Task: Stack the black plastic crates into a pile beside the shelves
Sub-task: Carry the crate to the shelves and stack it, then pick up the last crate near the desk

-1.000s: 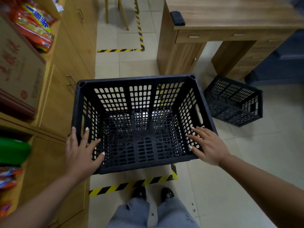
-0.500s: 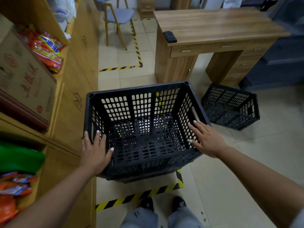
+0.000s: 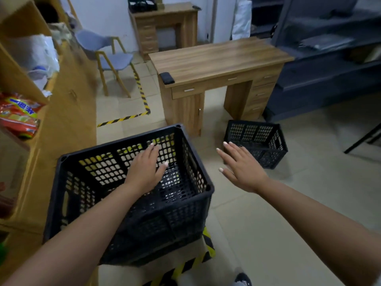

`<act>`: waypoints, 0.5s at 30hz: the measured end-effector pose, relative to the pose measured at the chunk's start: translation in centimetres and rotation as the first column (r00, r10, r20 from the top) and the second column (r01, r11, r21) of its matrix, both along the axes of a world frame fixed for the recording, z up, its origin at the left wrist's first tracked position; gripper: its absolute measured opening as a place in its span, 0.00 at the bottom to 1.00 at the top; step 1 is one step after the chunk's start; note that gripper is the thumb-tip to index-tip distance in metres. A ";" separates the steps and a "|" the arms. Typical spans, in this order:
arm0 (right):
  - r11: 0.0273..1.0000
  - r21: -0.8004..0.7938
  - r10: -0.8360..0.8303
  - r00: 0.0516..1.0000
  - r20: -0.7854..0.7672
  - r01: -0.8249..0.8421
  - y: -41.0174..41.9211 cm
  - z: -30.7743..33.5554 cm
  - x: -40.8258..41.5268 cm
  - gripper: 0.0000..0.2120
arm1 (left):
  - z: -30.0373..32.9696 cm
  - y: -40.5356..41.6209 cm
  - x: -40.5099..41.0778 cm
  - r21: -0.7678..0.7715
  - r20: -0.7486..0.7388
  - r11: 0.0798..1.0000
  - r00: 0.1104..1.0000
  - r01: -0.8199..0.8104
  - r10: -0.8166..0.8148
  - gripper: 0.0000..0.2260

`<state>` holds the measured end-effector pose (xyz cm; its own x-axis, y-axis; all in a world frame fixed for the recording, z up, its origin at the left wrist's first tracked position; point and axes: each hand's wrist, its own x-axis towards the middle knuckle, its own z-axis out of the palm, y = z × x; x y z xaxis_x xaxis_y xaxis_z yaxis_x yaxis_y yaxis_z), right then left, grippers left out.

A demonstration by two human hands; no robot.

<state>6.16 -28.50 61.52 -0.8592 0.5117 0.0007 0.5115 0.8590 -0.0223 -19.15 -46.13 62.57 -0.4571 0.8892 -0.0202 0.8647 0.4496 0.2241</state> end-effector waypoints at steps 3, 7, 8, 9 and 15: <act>1.000 0.001 -0.031 0.999 -0.032 0.031 3.9 1.1 4.4 0.32 | 1.4 6.1 4.5 0.055 0.023 0.997 0.999 0.047 -0.048 0.30; 0.994 -0.006 -0.105 0.992 -0.069 0.105 9.4 2.1 10.2 0.33 | 2.3 13.6 10.2 0.083 0.038 0.991 0.993 0.106 -0.110 0.30; 0.992 -0.004 -0.126 0.990 -0.068 0.126 10.6 2.2 11.6 0.33 | 2.4 15.2 11.5 0.081 0.039 0.989 0.991 0.122 -0.126 0.30; 0.990 0.002 -0.143 0.988 -0.067 0.143 11.8 2.3 12.9 0.34 | 2.5 16.7 12.7 0.079 0.041 0.987 0.989 0.139 -0.142 0.30; 0.975 -0.014 -0.221 0.973 -0.058 0.221 17.9 2.1 18.4 0.31 | 2.4 24.7 17.4 0.049 0.018 0.970 0.971 0.238 -0.239 0.31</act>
<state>24.52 -10.55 63.61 -0.7234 0.6891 0.0433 0.6863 0.7245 -0.0644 -1.70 -21.40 64.99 -0.2313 0.9728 0.0155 0.9401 0.2194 0.2611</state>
